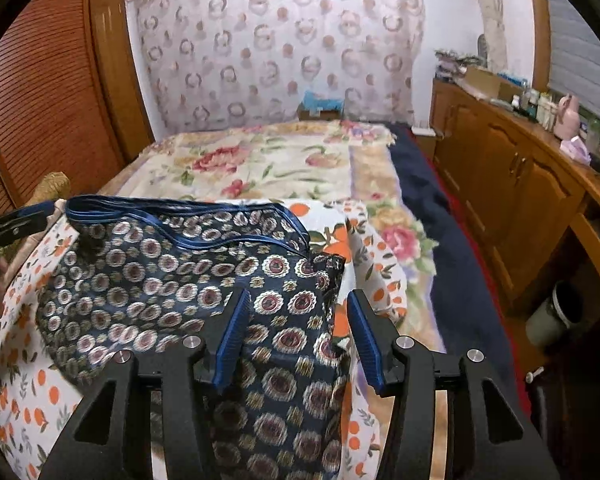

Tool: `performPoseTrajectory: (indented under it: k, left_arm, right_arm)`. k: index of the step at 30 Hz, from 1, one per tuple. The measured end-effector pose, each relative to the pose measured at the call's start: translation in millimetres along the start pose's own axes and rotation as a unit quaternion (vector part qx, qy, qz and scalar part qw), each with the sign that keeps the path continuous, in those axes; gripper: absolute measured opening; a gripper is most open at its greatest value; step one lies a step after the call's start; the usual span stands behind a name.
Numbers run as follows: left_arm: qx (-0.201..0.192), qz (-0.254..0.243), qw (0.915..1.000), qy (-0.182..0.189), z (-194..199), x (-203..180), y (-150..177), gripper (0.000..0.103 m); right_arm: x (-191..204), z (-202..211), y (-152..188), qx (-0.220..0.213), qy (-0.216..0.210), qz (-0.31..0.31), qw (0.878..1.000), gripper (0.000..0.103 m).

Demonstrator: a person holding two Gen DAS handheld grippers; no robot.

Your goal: Fold small clothes

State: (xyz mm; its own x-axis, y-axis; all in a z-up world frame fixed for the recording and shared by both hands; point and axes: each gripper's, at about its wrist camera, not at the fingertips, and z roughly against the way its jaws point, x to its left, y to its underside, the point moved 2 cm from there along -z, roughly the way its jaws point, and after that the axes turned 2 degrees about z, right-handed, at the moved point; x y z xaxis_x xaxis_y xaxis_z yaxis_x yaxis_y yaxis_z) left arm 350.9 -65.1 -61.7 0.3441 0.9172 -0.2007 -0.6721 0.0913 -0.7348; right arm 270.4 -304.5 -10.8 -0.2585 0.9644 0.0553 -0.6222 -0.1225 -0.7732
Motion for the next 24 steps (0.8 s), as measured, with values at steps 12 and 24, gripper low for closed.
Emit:
performPoseTrajectory:
  k: [12,24]
  left_arm:
    - [0.051,-0.013,0.9984,-0.020,-44.2,5.6,2.7,0.085]
    - [0.073,0.016,0.9970,-0.019,-65.9,26.1,2.2,0.076]
  right_arm:
    - [1.8,-9.7,-28.8,0.013,-0.033,0.030,0.999,0.005]
    - [-18.3,-1.7,-32.2,-0.013,0.019,0.001,1.000,0.004]
